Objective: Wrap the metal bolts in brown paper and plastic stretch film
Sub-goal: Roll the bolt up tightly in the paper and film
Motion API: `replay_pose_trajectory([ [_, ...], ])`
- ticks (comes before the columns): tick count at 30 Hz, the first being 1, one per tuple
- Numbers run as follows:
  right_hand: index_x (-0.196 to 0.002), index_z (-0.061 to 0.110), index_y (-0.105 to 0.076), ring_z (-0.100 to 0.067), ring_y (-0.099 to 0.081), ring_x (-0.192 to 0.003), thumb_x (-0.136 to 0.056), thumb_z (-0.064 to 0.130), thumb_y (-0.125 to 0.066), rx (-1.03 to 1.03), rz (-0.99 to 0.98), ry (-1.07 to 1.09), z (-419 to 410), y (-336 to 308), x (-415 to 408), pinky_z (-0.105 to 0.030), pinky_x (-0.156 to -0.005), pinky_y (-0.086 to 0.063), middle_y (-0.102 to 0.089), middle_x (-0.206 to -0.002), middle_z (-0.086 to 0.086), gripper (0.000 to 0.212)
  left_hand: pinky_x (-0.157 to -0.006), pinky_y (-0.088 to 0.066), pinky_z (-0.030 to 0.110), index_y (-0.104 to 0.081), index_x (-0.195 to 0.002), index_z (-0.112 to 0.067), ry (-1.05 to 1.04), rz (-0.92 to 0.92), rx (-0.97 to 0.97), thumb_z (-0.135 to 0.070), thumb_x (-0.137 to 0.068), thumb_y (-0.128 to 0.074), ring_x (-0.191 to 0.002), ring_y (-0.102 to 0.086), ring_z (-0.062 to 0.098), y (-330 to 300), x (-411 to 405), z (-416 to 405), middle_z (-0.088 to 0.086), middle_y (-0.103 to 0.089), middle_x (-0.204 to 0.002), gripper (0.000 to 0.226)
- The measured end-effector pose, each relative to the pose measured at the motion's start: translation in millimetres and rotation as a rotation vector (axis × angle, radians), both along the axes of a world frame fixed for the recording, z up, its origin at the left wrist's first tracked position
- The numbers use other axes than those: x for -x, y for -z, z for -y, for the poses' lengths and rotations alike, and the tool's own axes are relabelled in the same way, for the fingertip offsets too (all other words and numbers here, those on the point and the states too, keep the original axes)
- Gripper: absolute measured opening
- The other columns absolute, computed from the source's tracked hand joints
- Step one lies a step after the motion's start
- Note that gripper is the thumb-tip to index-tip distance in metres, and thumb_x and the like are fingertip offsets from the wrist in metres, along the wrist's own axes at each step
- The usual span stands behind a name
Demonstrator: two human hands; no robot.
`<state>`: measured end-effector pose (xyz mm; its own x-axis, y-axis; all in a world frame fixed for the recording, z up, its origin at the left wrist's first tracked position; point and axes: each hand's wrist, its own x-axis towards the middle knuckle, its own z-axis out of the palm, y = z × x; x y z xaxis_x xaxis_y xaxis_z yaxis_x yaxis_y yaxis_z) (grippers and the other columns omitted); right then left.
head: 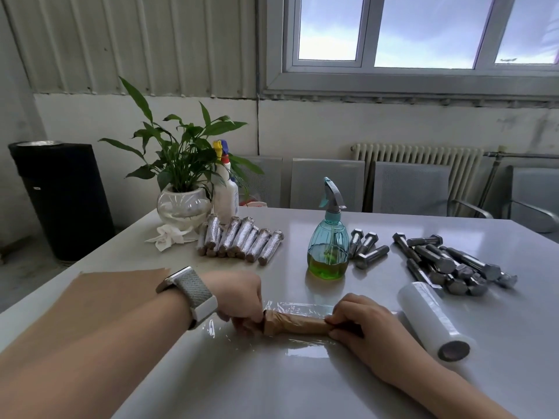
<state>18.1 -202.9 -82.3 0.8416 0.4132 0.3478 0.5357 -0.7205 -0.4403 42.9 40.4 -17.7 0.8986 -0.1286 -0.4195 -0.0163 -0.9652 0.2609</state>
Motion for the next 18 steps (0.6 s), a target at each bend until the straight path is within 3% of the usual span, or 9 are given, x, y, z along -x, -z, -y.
replay_pose_trajectory([
  [3,-0.085,0.026,-0.066,-0.006,-0.057,-0.094,-0.08,0.02,-0.074,0.006,-0.006,-0.009,0.6,-0.7,-0.2,-0.03,-0.086,-0.046,-0.055,-0.087,0.024,0.011,-0.042,-0.039,0.017,-0.073,-0.083,-0.002,-0.088,-0.07,0.215,-0.009,-0.076,-0.064,-0.063,-0.054,0.022,-0.3,-2.1,0.0,0.009,-0.069,-0.07,0.013],
  [5,-0.085,0.026,-0.066,-0.007,-0.058,-0.095,-0.081,0.021,-0.074,0.002,-0.013,-0.015,1.3,-1.1,-0.8,-0.031,-0.086,-0.047,-0.056,-0.088,0.023,0.011,-0.041,-0.037,0.016,-0.069,-0.075,-0.006,-0.16,-0.078,0.358,-0.003,-0.076,-0.066,-0.061,-0.061,0.02,-0.8,-1.0,-1.8,0.012,-0.07,-0.072,0.004],
  [9,-0.082,0.029,-0.064,-0.008,-0.059,-0.096,-0.08,0.021,-0.074,0.0,-0.015,-0.017,2.1,-0.6,-2.4,-0.033,-0.084,-0.048,-0.057,-0.088,0.023,0.013,-0.038,-0.038,0.016,-0.052,-0.093,-0.011,-0.246,-0.019,0.52,0.002,-0.078,-0.062,-0.049,-0.066,0.016,-0.6,3.9,-0.5,0.009,-0.068,-0.062,0.022],
  [15,-0.082,0.03,-0.064,-0.005,-0.057,-0.091,-0.08,0.021,-0.073,0.023,0.002,-0.041,2.5,-1.0,-4.3,-0.031,-0.083,-0.048,-0.058,-0.089,0.021,0.013,-0.046,-0.05,0.022,-0.051,-0.111,-0.016,-0.272,0.013,0.674,0.002,-0.088,-0.042,-0.063,-0.072,0.026,2.2,17.0,-5.0,0.012,-0.071,-0.067,0.032],
  [18,-0.084,0.029,-0.065,-0.005,-0.058,-0.093,-0.08,0.022,-0.074,0.015,-0.003,-0.04,2.4,-1.0,-5.5,-0.027,-0.083,-0.047,-0.06,-0.091,0.02,0.012,-0.05,-0.055,0.024,-0.057,-0.108,-0.011,-0.351,0.033,0.809,0.002,-0.091,-0.047,-0.069,-0.074,0.028,12.2,25.0,-13.3,0.014,-0.073,-0.07,0.024],
])
